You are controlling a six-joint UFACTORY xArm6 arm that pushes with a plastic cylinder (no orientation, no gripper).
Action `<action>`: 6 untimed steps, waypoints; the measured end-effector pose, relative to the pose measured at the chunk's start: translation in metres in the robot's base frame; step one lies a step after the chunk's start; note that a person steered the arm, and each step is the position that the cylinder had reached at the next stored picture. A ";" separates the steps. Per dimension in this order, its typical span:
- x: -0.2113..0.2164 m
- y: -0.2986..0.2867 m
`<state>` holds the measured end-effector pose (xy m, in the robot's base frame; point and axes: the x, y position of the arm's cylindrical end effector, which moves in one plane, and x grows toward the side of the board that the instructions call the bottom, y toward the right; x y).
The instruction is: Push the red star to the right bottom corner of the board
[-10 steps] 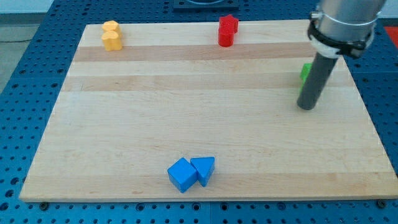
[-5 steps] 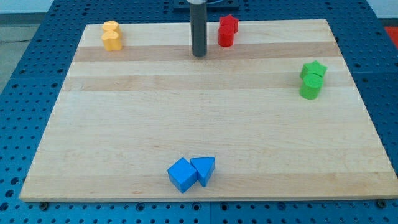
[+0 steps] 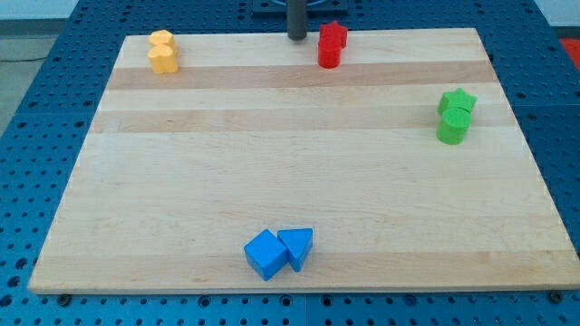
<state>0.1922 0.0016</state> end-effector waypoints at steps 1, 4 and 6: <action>0.003 0.012; 0.014 0.062; 0.026 0.084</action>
<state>0.2183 0.0851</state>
